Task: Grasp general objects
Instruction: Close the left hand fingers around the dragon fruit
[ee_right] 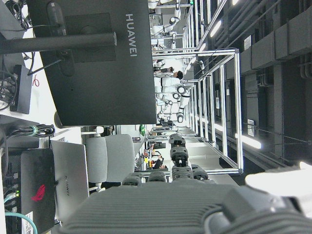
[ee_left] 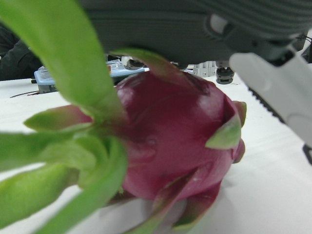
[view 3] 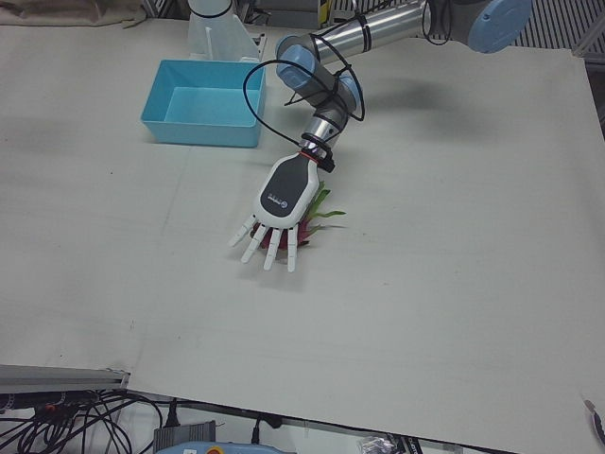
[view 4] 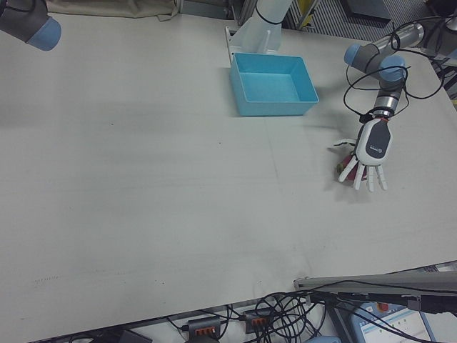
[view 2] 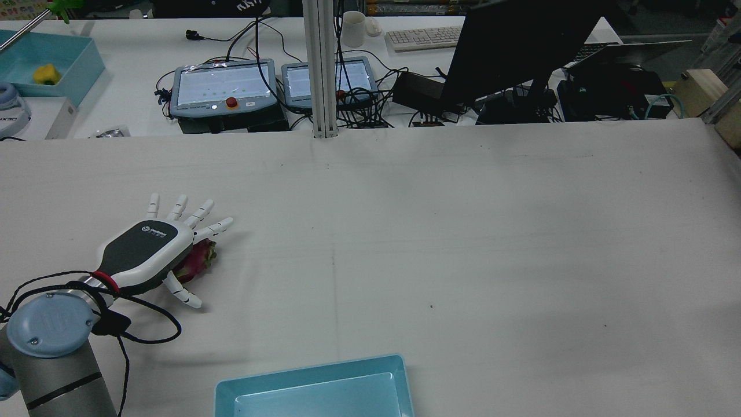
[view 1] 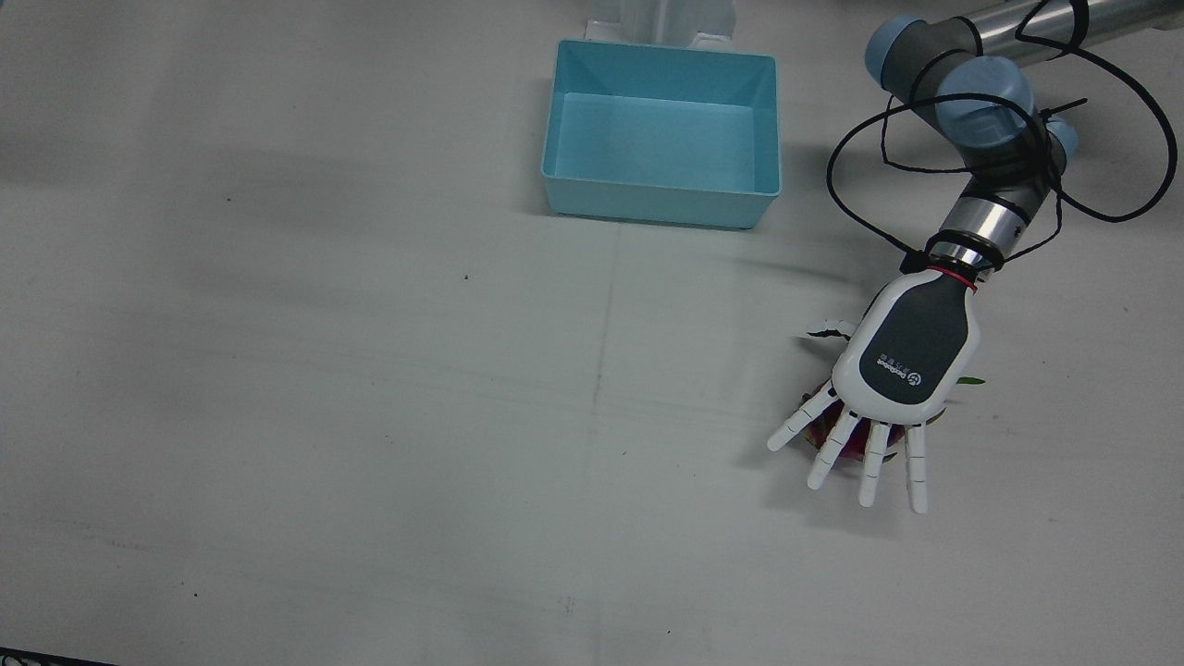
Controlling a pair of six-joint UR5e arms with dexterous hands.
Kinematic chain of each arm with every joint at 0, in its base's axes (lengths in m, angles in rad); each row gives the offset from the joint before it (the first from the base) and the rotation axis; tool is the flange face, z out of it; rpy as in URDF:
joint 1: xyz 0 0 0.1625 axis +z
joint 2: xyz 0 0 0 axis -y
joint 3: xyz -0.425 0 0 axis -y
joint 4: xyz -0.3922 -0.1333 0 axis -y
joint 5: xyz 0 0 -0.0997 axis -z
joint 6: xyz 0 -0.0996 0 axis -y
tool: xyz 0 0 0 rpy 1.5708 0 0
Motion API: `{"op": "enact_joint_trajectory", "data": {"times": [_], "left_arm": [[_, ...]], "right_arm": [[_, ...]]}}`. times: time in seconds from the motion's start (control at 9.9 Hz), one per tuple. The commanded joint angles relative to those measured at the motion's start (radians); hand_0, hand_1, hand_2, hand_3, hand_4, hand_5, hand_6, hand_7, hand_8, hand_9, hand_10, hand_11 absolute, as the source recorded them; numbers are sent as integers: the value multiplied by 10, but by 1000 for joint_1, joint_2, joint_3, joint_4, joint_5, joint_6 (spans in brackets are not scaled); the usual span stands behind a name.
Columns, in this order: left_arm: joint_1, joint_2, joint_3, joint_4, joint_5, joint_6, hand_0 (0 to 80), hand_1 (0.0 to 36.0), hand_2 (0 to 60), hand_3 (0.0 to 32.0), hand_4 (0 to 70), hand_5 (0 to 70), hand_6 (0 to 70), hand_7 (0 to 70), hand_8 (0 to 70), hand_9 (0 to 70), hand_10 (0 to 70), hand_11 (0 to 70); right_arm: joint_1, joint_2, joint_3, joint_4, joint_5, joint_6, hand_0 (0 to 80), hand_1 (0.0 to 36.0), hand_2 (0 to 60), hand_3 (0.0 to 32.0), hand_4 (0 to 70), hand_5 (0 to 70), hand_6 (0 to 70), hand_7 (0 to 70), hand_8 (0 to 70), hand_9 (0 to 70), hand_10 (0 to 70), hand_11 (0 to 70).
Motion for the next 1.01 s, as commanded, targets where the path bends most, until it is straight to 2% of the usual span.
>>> {"op": "enact_joint_trajectory", "data": {"times": [0.0, 0.2, 0.4, 0.51, 0.61, 0.71, 0.81, 0.91], "left_arm": [[-57, 3, 22, -7, 48, -57, 526, 274, 144, 320, 0, 0, 0, 0, 0, 0, 0, 0], [-70, 3, 85, -55, 48, -63, 526, 271, 142, 320, 0, 0, 0, 0, 0, 0, 0, 0], [-65, 6, 88, -55, 48, -53, 520, 255, 119, 320, 0, 0, 0, 0, 0, 0, 0, 0], [-68, 6, 79, -52, 45, -52, 521, 257, 127, 320, 0, 0, 0, 0, 0, 0, 0, 0], [-70, 4, 73, -52, 45, -52, 512, 239, 134, 320, 0, 0, 0, 39, 0, 0, 0, 0], [-70, 4, 68, -52, 42, -52, 498, 208, 124, 292, 0, 0, 0, 197, 0, 25, 3, 16], [-68, 4, 66, -53, 41, -52, 487, 179, 122, 114, 0, 39, 87, 412, 58, 68, 75, 125], [-65, 4, 68, -65, 39, -46, 500, 191, 175, 0, 35, 103, 195, 600, 114, 169, 145, 228]], "right_arm": [[0, 0, 0, 0, 0, 0, 0, 0, 0, 0, 0, 0, 0, 0, 0, 0, 0, 0], [0, 0, 0, 0, 0, 0, 0, 0, 0, 0, 0, 0, 0, 0, 0, 0, 0, 0], [0, 0, 0, 0, 0, 0, 0, 0, 0, 0, 0, 0, 0, 0, 0, 0, 0, 0], [0, 0, 0, 0, 0, 0, 0, 0, 0, 0, 0, 0, 0, 0, 0, 0, 0, 0], [0, 0, 0, 0, 0, 0, 0, 0, 0, 0, 0, 0, 0, 0, 0, 0, 0, 0], [0, 0, 0, 0, 0, 0, 0, 0, 0, 0, 0, 0, 0, 0, 0, 0, 0, 0], [0, 0, 0, 0, 0, 0, 0, 0, 0, 0, 0, 0, 0, 0, 0, 0, 0, 0], [0, 0, 0, 0, 0, 0, 0, 0, 0, 0, 0, 0, 0, 0, 0, 0, 0, 0]]}}
